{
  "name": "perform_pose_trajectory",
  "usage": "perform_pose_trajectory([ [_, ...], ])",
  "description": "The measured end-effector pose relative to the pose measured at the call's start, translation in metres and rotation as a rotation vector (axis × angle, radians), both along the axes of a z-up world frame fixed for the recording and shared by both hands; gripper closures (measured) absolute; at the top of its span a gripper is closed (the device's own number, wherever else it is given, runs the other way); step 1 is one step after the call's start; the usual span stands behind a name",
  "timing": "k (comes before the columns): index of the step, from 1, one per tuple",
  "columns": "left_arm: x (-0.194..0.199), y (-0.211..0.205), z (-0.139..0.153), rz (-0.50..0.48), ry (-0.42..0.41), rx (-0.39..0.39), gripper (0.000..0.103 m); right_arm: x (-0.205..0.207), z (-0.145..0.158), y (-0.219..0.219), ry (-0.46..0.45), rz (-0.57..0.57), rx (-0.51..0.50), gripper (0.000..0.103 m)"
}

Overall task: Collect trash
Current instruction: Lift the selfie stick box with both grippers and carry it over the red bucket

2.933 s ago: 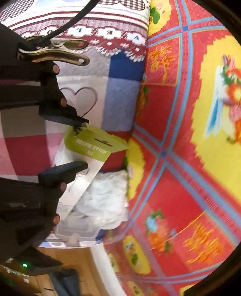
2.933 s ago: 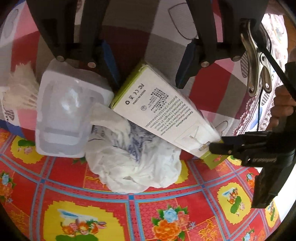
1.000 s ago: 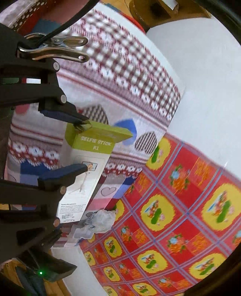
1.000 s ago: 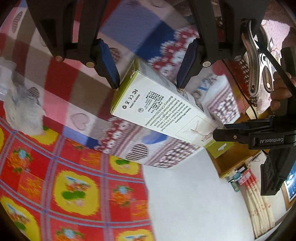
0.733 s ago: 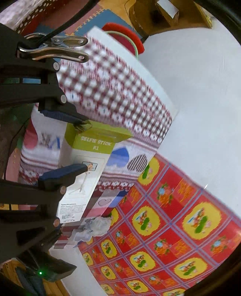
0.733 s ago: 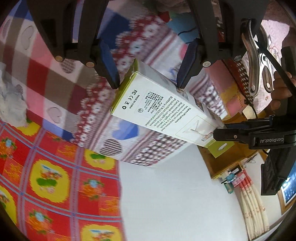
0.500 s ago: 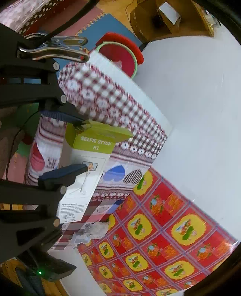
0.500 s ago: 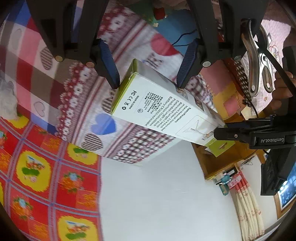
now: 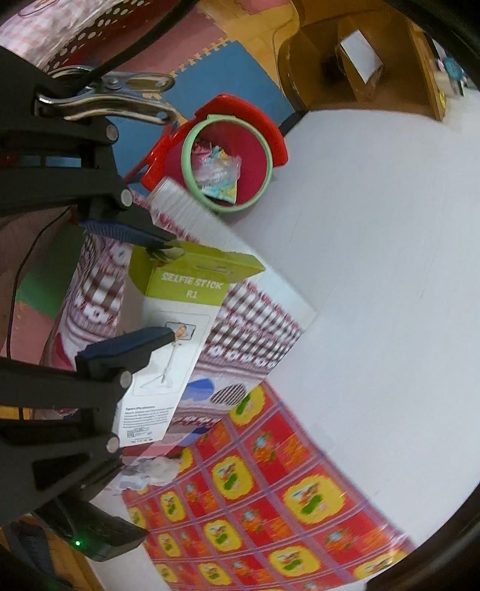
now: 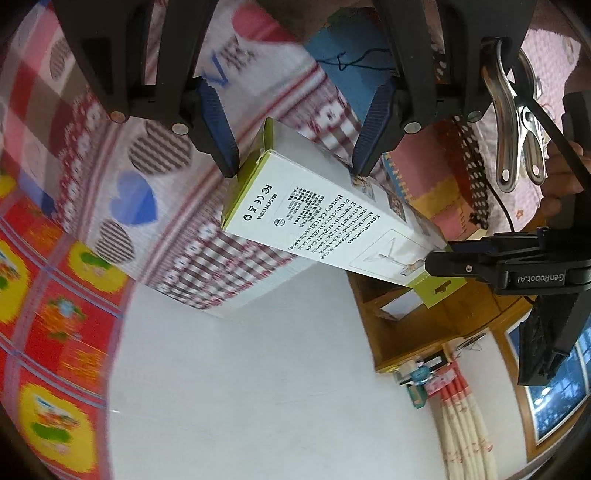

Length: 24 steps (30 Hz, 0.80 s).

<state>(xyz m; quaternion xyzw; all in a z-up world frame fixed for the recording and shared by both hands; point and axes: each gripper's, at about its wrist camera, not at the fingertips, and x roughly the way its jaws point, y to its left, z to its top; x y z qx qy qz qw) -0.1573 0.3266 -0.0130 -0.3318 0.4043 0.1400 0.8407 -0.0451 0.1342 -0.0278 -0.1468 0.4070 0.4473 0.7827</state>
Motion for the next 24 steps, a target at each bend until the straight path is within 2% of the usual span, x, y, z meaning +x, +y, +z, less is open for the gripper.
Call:
perform_pose_trajectory([
  [11,0.005,0.084,-0.003,0.123,0.025,0.049,0.057,0.042,-0.020,0.092,0.036,0.117,0.008,0.038],
  [16,0.012,0.114,-0.008,0.156,0.031,0.043,0.057,0.055,-0.026,0.122,0.045,0.150,0.000,0.038],
  [24,0.019,0.155,-0.015,0.174,0.066,0.041,0.057,0.055,-0.037,0.163,0.078,0.154,-0.024,0.038],
])
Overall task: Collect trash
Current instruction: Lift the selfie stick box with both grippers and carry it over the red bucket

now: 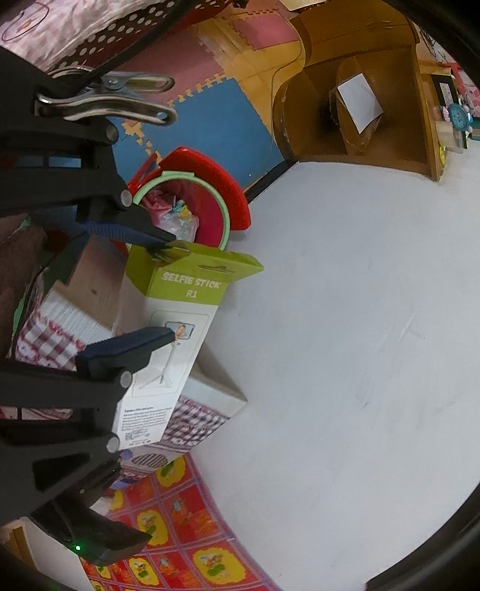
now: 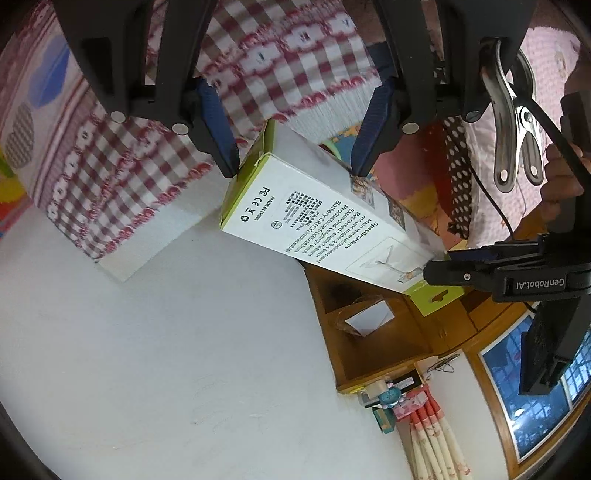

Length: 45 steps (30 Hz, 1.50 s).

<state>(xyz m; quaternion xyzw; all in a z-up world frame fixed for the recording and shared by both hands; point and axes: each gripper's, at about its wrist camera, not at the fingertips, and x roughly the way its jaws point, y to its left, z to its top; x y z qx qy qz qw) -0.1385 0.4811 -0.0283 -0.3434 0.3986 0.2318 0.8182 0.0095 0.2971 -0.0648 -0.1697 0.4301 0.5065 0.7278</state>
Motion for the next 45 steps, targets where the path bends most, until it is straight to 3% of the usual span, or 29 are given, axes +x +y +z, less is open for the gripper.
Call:
perform_pose_trajectory([
  [6,0.005,0.038,-0.008,-0.062,0.023,-0.006,0.057,-0.012,-0.013,0.032,0.018,-0.057,-0.034,0.038],
  [14,0.019,0.100,-0.027,-0.219,0.076,-0.032,0.057,-0.041,-0.033,0.083,0.029,-0.223,-0.088,0.038],
  [22,0.033,0.150,-0.044,-0.363,0.119,0.013,0.058,-0.069,-0.066,0.128,0.077,-0.363,-0.115,0.038],
  [36,0.069,0.165,-0.118,-0.497,0.194,0.022,0.060,-0.066,-0.150,0.151,0.159,-0.546,-0.181,0.038],
  [40,0.090,0.167,-0.152,-0.528,0.246,0.009,0.060,-0.065,-0.173,0.156,0.183,-0.559,-0.213,0.038],
  [45,0.109,0.170,-0.175,-0.566,0.284,0.006,0.060,-0.061,-0.192,0.158,0.177,-0.569,-0.236,0.038],
])
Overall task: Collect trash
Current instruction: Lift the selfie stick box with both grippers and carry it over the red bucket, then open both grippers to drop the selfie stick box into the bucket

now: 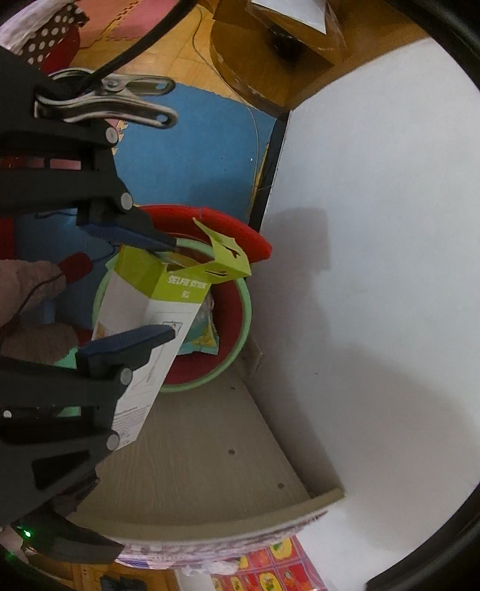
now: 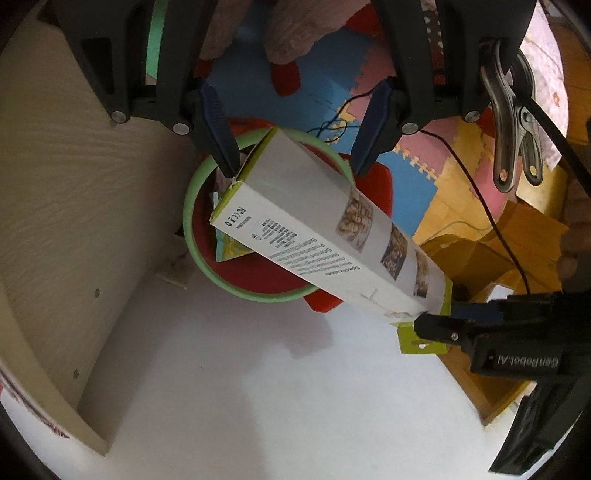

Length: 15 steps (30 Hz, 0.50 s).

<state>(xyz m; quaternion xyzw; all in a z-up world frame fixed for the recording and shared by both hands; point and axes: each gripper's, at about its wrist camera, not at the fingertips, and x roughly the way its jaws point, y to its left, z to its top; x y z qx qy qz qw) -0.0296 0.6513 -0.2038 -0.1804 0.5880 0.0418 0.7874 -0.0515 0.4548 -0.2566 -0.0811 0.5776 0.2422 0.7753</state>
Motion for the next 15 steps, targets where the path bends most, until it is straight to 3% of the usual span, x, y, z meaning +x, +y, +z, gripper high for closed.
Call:
perform_pose_trajectory([
  [15,0.054,-0.026,-0.037,-0.148,0.032,0.032,0.060,0.027,-0.049,-0.014,0.111,-0.097,-0.037,0.038],
])
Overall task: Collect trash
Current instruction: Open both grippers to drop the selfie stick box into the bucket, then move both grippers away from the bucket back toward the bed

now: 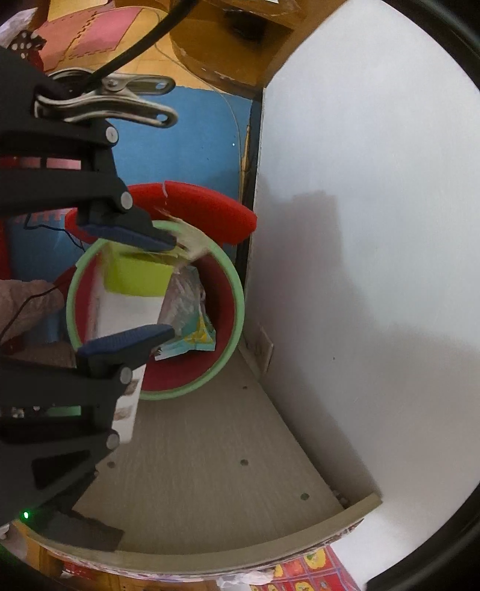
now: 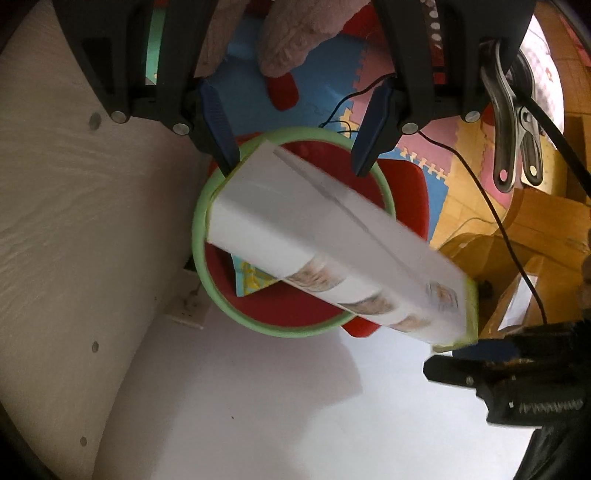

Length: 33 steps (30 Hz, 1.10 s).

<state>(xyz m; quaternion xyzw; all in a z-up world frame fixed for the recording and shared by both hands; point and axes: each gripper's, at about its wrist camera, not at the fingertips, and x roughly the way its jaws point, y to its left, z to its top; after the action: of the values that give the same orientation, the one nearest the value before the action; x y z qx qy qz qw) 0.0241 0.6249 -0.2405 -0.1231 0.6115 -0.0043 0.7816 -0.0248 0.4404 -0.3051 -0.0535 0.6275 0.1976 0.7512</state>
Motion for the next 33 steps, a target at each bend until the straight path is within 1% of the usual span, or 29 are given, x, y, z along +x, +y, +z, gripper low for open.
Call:
perform_pose_trajectory([
  [3,0.002,-0.005,0.000,-0.015,0.000,-0.006,0.060,0.000,-0.004,-0.002,0.004,0.002,-0.007,0.038],
  [8,0.004,-0.009,-0.001,-0.024,0.007,-0.001,0.059,0.003,-0.010,-0.005,0.024,-0.006,0.013,0.038],
  [10,0.006,-0.008,0.000,-0.019,0.001,-0.006,0.054,0.002,-0.013,-0.003,0.028,0.003,0.016,0.034],
  [12,0.007,-0.008,0.001,-0.011,-0.001,-0.007,0.053,0.000,-0.015,0.000,0.022,0.019,0.014,0.030],
  [18,0.007,-0.006,0.001,0.008,0.000,-0.035,0.052,-0.008,-0.013,0.007,0.003,0.054,0.004,0.030],
  [27,0.004,-0.011,0.009,0.005,-0.018,-0.041,0.052,-0.010,-0.002,0.010,-0.013,0.075,0.041,0.030],
  [33,-0.004,-0.008,0.022,0.027,-0.039,-0.049,0.052,-0.016,0.019,0.012,-0.055,0.098,0.053,0.030],
])
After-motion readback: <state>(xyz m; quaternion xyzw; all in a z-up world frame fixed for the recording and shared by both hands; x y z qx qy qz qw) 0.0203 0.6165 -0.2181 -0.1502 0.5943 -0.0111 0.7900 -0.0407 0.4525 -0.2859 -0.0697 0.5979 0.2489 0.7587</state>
